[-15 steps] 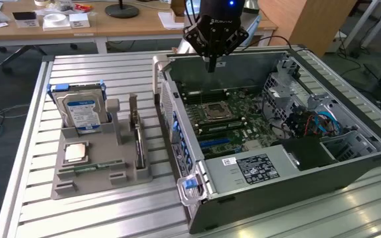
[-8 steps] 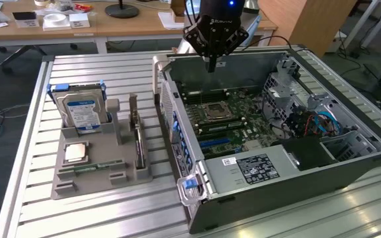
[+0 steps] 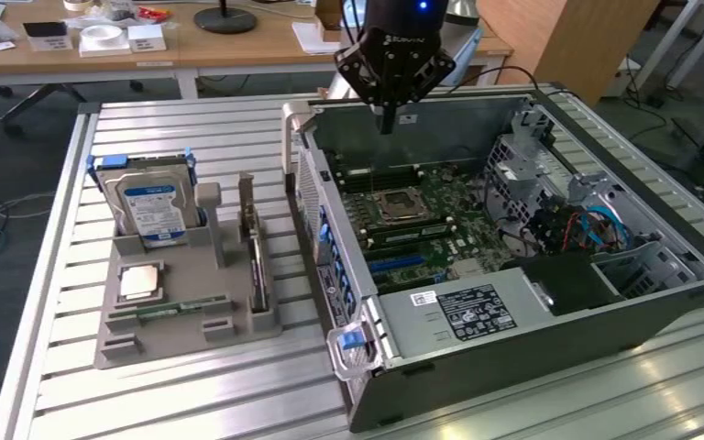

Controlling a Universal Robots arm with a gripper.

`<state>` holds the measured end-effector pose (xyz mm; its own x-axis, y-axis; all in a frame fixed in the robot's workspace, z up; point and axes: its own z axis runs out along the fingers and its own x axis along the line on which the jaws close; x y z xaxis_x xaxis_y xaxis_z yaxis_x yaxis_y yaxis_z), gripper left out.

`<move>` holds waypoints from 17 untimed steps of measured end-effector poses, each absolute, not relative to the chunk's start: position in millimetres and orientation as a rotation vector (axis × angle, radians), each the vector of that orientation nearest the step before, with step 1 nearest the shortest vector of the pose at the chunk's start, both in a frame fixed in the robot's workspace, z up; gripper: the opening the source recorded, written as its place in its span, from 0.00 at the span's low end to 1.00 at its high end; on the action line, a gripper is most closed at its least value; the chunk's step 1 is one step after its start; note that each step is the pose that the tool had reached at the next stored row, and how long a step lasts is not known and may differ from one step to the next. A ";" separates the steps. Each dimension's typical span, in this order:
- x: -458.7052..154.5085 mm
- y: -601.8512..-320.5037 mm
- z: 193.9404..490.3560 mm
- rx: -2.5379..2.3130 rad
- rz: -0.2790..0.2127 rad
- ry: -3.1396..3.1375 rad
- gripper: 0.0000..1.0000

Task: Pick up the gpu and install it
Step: 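Reach for the gpu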

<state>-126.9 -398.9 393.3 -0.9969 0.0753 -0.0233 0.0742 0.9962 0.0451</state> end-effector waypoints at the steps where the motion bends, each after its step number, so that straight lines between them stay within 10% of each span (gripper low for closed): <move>1: -127.9 -398.9 393.3 0.117 0.069 3.114 0.11; 17: -144.4 -398.8 393.2 0.117 0.069 3.114 0.11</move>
<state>-144.4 -398.8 393.2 -0.9969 0.0753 -0.0233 0.0742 0.9962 0.0451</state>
